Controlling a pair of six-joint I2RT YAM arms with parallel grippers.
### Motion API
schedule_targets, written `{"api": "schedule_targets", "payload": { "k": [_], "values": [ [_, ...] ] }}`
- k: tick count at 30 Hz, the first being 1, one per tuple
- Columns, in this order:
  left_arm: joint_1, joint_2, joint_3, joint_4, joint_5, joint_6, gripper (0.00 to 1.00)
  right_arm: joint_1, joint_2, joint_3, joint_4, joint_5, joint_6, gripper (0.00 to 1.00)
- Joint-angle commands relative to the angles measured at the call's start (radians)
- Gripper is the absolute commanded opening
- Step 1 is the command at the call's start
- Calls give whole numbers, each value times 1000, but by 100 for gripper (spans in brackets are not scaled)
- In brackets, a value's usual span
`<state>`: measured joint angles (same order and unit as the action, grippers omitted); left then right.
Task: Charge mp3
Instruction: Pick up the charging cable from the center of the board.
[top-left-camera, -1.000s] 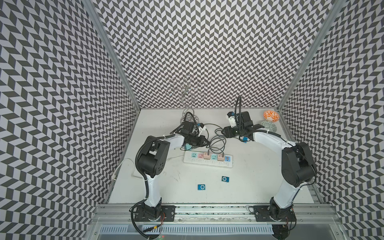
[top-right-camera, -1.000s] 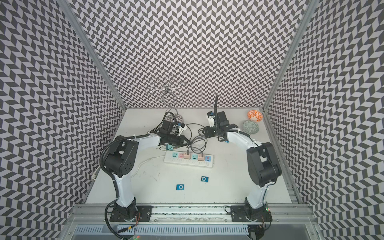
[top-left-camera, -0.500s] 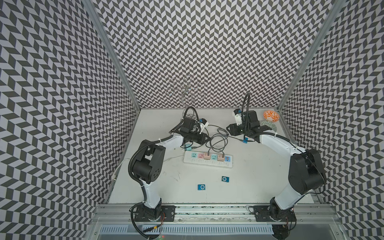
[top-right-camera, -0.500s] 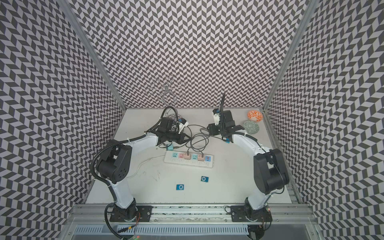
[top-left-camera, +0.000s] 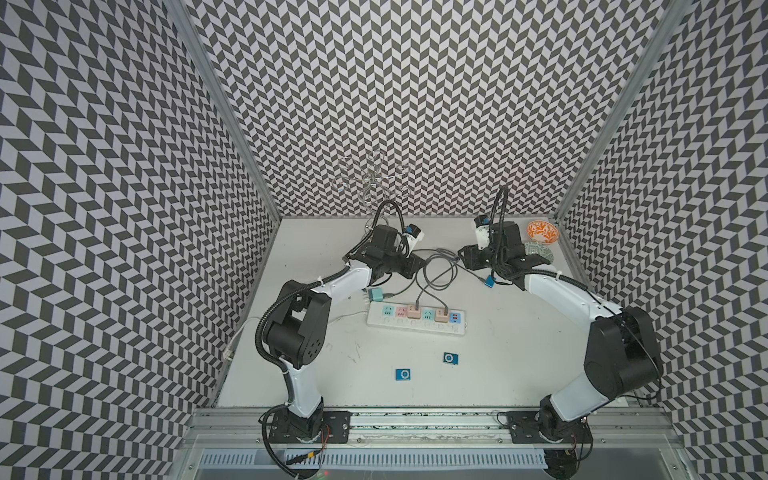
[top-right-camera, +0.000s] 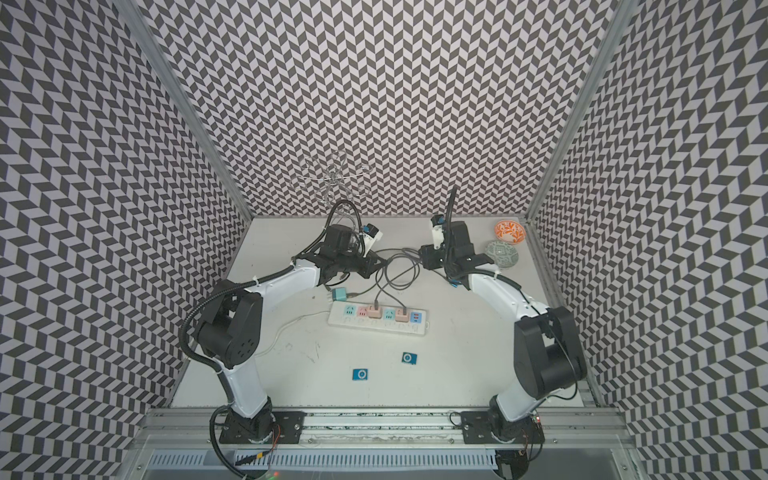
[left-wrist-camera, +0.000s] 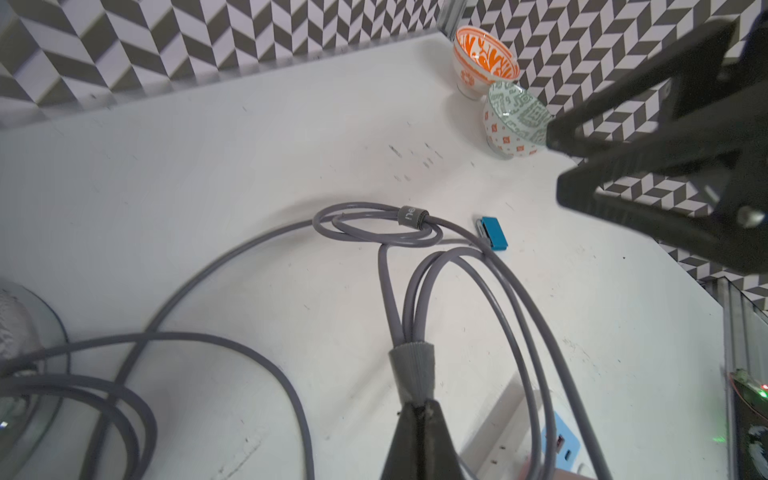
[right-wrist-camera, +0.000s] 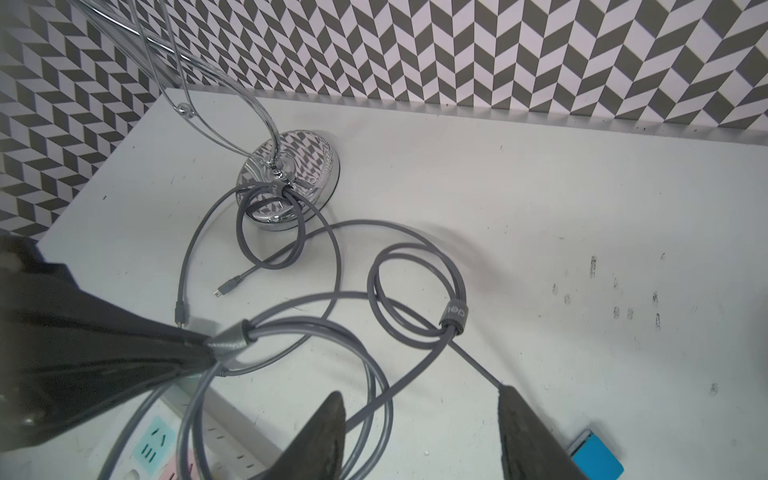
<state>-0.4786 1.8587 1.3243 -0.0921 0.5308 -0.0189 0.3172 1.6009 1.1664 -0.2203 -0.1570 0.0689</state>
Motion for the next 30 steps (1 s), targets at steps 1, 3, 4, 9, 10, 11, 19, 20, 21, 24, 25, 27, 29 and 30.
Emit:
{"api": "schedule_targets", "payload": {
  "k": [1, 3, 4, 9, 10, 11, 19, 20, 21, 24, 25, 27, 29, 30],
  "values": [
    [-19, 9, 51, 49, -20, 34, 0, -5, -29, -26, 58, 1, -4, 58],
    [-25, 20, 59, 53, -28, 36, 0, -6, -31, -34, 58, 7, -11, 58],
    [-27, 24, 62, 60, -24, 33, 0, -7, -33, -37, 57, 8, -14, 58],
    [-39, 32, 86, 105, -3, 9, 0, -9, -47, -62, 59, 31, -24, 58],
    [-46, 35, 95, 106, -3, 10, 0, -10, -51, -68, 61, 35, -24, 58],
    [-51, 41, 104, 98, -5, 21, 0, -13, -56, -72, 63, 39, -21, 58],
    [-52, 37, 76, 7, -100, 36, 0, -83, -54, -98, 88, -70, 103, 58],
    [-51, 28, 60, -5, -115, 37, 0, -91, -38, -91, 90, -114, 124, 58],
    [-50, 21, 47, -14, -126, 36, 0, -93, -20, -82, 91, -159, 134, 58],
    [-38, 4, -3, -23, -133, 20, 0, -89, 54, -42, 88, -264, 187, 58],
    [-34, 1, -18, -24, -132, 12, 0, -86, 80, -33, 89, -270, 197, 57],
    [-28, -4, -38, -30, -126, -2, 0, -76, 121, -21, 92, -263, 173, 57],
    [-25, -8, -61, -32, -121, -14, 0, -72, 170, 12, 66, -220, 139, 56],
    [-24, -11, -74, -29, -121, -20, 0, -71, 198, 39, 38, -211, 125, 56]
  ]
}}
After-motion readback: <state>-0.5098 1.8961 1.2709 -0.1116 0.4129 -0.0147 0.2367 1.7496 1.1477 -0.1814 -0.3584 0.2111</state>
